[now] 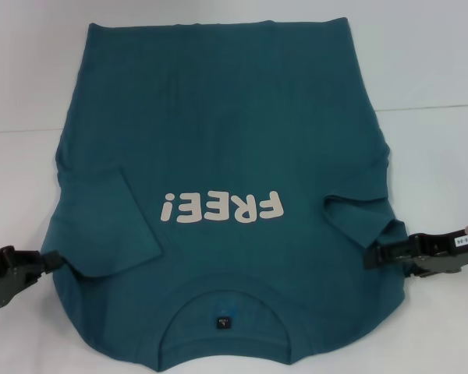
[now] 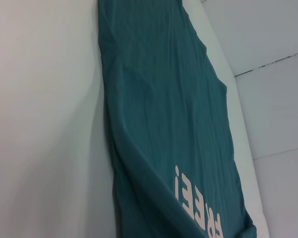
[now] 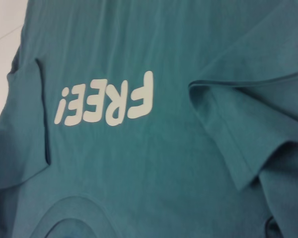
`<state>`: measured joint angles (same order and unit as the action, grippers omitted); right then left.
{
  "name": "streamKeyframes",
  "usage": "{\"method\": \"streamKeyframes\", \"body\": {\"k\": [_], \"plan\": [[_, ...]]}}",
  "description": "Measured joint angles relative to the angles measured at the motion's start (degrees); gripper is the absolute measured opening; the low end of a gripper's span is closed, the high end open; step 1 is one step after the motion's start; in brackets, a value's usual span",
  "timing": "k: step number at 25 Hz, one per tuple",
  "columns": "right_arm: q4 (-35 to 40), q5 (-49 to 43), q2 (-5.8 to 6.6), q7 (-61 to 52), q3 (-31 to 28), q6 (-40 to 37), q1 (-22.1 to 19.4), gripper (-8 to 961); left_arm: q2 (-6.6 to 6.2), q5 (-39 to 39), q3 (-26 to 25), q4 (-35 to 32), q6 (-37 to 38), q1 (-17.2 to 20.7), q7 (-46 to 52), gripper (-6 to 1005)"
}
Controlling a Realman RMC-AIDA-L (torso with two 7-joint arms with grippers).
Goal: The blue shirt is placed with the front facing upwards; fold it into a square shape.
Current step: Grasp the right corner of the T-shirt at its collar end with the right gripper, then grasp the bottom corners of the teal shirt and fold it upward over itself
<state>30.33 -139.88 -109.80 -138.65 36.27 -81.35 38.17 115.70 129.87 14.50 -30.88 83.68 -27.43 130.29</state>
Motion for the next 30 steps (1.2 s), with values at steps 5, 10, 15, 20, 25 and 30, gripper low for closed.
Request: {"method": "streamKeyframes", "body": {"k": [5, 10, 15, 20, 25, 30], "plan": [[0.36, 0.10, -0.48, 0.06, 0.31, 0.09, 0.42, 810, 0.03, -0.74, 0.07, 0.03, 0.07, -0.03, 0.02, 2], [0.38, -0.44, -0.26, -0.40, 0.86, -0.30, 0.87, 628, 0.05, -0.77, 0.00, 0.03, 0.11, 0.14, 0.10, 2], [0.52, -0.56, -0.04, -0.42, 0.86, -0.50, 0.92, 499, 0.05, -0.77, 0.31, 0.03, 0.28, 0.18, 0.12, 3], [0.66, -0.70, 0.44, -0.22, 1.31, -1.10, 0.72, 387, 0.05, -0.18, 0.51, 0.03, 0.49, 0.17, 0.14, 3], [1.04, -0.74, 0.82, -0.24, 1.37, -2.17, 0.40, 115, -0.03, 0.07, 1.70, 0.02, 0.98, 0.23, 0.14, 3], [1.83, -0.75, 1.53, -0.24, 1.25, -4.59, 0.17, 43, -0.18, 1.66, 3.54, -0.29, 2.39, -0.08, 0.27, 3]]}}
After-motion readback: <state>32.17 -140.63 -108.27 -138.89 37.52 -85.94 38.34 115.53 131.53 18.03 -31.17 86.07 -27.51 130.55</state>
